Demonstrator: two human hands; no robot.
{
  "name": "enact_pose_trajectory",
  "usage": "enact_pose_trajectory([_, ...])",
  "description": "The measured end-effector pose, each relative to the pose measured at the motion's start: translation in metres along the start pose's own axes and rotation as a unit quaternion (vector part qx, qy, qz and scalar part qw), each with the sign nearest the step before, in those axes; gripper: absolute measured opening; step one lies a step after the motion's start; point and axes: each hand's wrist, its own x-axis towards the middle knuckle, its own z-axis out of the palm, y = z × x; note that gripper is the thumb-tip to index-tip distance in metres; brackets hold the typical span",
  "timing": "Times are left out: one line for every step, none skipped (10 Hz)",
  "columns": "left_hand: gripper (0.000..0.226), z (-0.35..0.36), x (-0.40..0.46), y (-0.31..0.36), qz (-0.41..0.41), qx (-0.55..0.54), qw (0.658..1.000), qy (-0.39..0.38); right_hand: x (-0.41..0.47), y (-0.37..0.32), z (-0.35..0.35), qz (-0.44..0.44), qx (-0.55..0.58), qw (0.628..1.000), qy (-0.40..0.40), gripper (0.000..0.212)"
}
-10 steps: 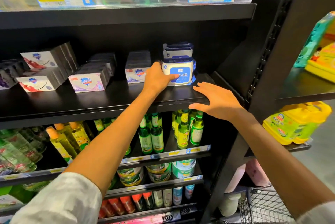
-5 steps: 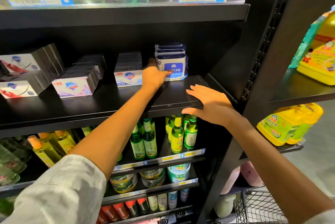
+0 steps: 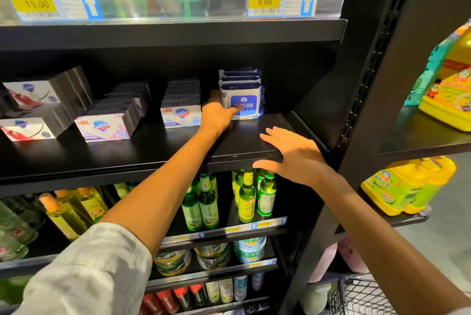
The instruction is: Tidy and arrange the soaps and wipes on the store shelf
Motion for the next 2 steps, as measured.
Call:
enact_pose_trajectory([0.048, -0.001, -0.004, 0.002, -0.007, 0.012, 1.000, -0.012, 0.003, 0.001, -0.002, -0.010, -0.020, 1.000, 0.001, 0.089])
enact_pose_trajectory([0.043, -0.005, -0.017, -0.003, 0.007, 0.072, 0.997, 0.011, -0.002, 0.000, 0.005, -0.029, 0.002, 0.998, 0.050, 0.092])
